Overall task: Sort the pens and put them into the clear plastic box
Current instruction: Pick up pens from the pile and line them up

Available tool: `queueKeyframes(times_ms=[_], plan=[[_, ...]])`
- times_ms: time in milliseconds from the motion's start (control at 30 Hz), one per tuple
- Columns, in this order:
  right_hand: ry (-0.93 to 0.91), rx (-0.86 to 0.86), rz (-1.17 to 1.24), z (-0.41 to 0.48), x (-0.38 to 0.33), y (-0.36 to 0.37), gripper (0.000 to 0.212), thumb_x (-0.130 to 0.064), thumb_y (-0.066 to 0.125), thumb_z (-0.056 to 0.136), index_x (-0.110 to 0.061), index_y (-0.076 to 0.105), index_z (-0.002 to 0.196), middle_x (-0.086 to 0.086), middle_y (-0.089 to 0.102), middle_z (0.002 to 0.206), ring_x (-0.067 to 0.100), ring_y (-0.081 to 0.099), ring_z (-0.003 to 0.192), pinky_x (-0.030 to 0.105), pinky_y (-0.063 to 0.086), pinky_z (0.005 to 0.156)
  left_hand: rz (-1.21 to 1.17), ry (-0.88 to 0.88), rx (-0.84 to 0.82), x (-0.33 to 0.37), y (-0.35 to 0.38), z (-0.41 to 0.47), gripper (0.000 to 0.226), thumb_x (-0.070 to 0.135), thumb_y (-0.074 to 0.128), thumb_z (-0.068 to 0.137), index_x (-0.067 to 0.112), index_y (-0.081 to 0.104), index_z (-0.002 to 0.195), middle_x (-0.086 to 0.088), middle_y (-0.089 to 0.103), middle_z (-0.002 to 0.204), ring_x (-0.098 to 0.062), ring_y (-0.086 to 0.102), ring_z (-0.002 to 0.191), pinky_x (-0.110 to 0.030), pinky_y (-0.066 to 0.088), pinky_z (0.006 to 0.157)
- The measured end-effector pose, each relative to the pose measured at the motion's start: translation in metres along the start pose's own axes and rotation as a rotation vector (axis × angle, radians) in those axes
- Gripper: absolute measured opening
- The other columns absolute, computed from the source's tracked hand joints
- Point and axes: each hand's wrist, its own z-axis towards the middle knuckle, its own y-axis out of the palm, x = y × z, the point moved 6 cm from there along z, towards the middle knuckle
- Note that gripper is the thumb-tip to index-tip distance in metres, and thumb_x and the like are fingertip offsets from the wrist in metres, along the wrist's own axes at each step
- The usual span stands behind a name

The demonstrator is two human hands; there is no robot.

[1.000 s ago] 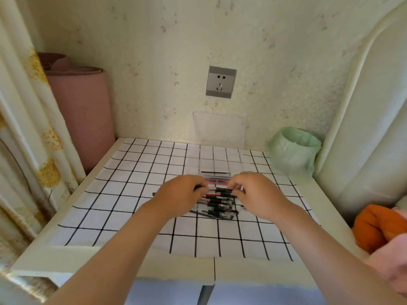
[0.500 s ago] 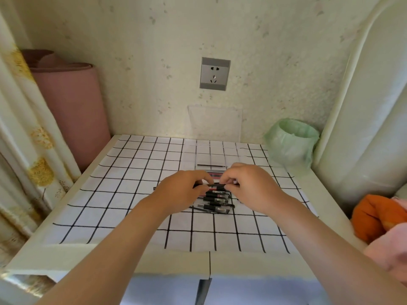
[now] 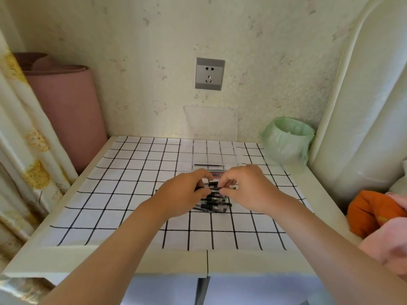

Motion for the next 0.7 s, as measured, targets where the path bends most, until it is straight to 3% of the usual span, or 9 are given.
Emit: queueKeyframes(times_ms=[167,300,533,633,700], plan=[[0.018,-0.022,0.065,0.000,0.002,0.000,0.017,-0.023,0.074,0.083,-0.033,0.075,0.097,-0.017,0.071,0.089,-0.006,0.062,0.085,0.018,0.046,0.086,-0.012,0.015,-0.003,0.005,0.003,0.003,0.020,0.033,0.054,0.098,0.038,0.052,0.117,0.013,0.064,0.085,0.000,0.050,0.056,-0.022,0.036,0.055],[0.066,-0.012,0.062,-0.003,0.010,-0.006,0.009,-0.023,0.074,0.085,-0.030,0.075,0.091,-0.018,0.069,0.089,-0.008,0.060,0.085,0.009,0.040,0.078,-0.039,0.013,-0.005,0.007,0.004,0.004,0.025,0.032,0.055,0.098,0.034,0.047,0.122,0.012,0.066,0.087,0.000,0.051,0.057,-0.021,0.040,0.058],[0.056,-0.068,0.118,-0.006,0.012,0.001,0.025,-0.020,0.074,0.085,-0.034,0.072,0.106,-0.017,0.069,0.097,-0.008,0.060,0.092,0.007,0.040,0.083,-0.030,0.006,-0.014,0.008,0.007,0.003,0.030,0.030,0.055,0.098,0.033,0.045,0.126,0.012,0.064,0.086,-0.002,0.055,0.064,-0.022,0.046,0.062],[0.113,-0.034,0.032,-0.008,0.032,-0.011,0.027,-0.020,0.071,0.087,-0.036,0.070,0.109,-0.019,0.068,0.094,-0.003,0.060,0.091,0.019,0.046,0.086,0.063,0.005,-0.013,0.007,0.005,0.002,0.032,0.028,0.053,0.099,0.038,0.045,0.129,0.013,0.062,0.094,-0.003,0.057,0.074,-0.022,0.048,0.066],[0.173,-0.048,-0.075,-0.012,0.046,-0.015,0.021,-0.021,0.069,0.087,-0.035,0.071,0.103,-0.020,0.068,0.089,-0.009,0.056,0.079,0.025,0.047,0.089,0.096,-0.001,-0.020,0.006,0.005,0.001,0.031,0.028,0.051,0.100,0.040,0.051,0.129,0.013,0.063,0.102,-0.005,0.060,0.081,-0.023,0.051,0.072]])
